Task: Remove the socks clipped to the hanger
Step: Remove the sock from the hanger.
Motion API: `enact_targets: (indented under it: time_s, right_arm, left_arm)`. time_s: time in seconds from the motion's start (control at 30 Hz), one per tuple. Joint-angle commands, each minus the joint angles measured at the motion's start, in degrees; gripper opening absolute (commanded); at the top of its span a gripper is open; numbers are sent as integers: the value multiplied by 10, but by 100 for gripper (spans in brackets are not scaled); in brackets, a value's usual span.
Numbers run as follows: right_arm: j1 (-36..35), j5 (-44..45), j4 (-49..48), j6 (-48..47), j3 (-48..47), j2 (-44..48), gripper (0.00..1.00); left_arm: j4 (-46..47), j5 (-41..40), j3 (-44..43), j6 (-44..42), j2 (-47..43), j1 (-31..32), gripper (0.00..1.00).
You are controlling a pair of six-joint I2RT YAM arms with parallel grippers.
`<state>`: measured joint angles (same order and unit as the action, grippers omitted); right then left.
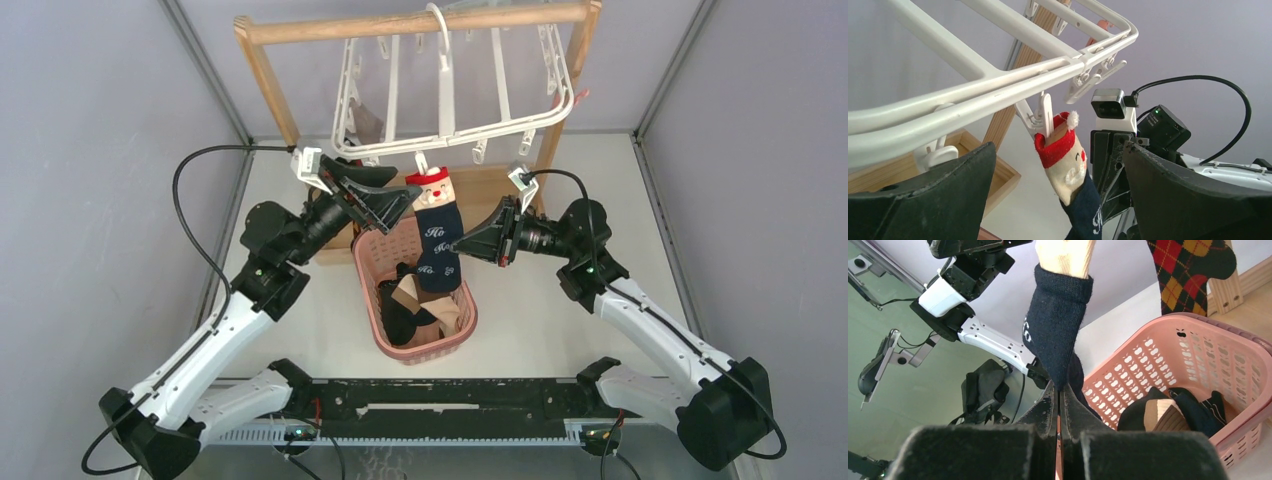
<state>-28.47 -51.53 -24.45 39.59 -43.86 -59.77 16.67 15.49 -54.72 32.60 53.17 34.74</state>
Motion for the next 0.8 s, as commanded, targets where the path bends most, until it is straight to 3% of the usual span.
enact_targets:
  time_s: [0.0,0.77]
  right_arm:
    - [5,-13,-28,13,-4,14,0]
    - [4,-10,-26,16,0,19,0]
  left_arm:
    - [51,13,8,11,5,-7,100]
    - [87,22,-9,0,50,-19,94]
